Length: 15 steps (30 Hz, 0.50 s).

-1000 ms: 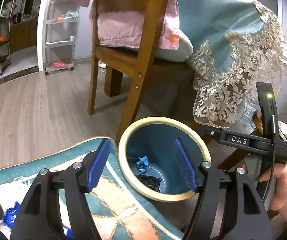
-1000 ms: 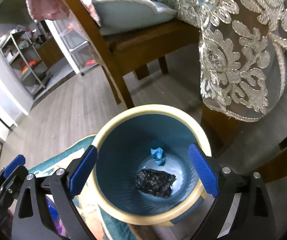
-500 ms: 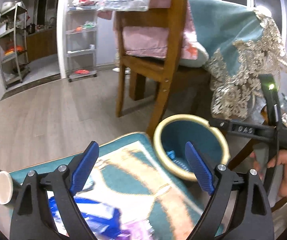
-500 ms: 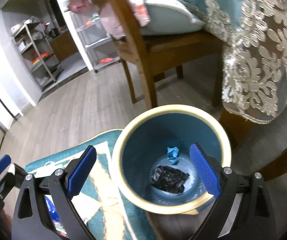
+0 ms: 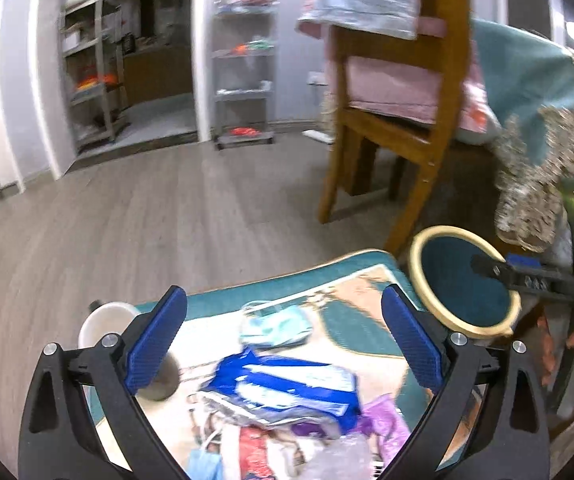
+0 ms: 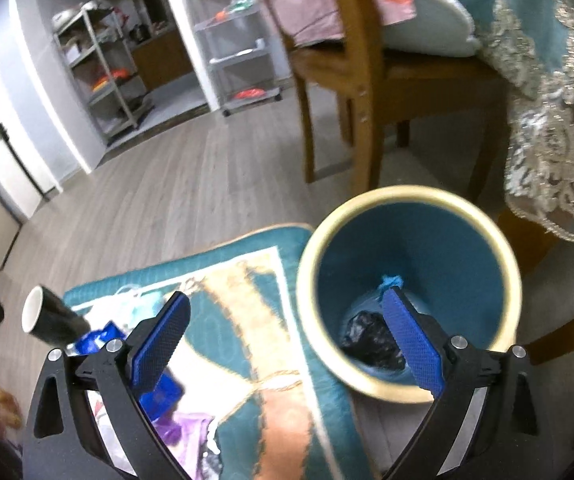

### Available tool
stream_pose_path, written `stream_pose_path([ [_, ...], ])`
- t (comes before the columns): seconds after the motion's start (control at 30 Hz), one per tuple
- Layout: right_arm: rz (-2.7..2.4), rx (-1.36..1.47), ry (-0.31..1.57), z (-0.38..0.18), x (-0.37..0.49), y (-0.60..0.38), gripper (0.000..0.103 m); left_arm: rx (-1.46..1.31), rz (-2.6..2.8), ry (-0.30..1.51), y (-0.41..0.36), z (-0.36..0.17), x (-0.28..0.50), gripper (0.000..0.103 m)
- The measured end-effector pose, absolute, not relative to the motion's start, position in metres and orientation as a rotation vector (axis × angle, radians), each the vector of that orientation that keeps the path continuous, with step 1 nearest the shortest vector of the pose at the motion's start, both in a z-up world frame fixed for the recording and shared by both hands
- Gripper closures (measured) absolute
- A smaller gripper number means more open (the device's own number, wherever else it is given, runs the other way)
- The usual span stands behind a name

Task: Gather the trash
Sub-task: 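Move the right tool back to the cushion and grasp the blue wrapper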

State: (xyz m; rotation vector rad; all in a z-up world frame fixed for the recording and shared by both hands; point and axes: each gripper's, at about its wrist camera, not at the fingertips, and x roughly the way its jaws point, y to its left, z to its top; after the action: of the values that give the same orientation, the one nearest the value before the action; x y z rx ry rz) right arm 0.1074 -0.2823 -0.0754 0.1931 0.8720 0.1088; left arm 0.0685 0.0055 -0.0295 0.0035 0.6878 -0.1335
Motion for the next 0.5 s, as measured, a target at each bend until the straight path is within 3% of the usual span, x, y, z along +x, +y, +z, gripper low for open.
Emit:
stream_pose_path([
  [0.5, 0.302, 0.042, 0.961, -0.112, 0.106, -0.188, 0.007, 0.027, -0.050, 0.784, 0.057, -0.063, 0.083, 0.007],
])
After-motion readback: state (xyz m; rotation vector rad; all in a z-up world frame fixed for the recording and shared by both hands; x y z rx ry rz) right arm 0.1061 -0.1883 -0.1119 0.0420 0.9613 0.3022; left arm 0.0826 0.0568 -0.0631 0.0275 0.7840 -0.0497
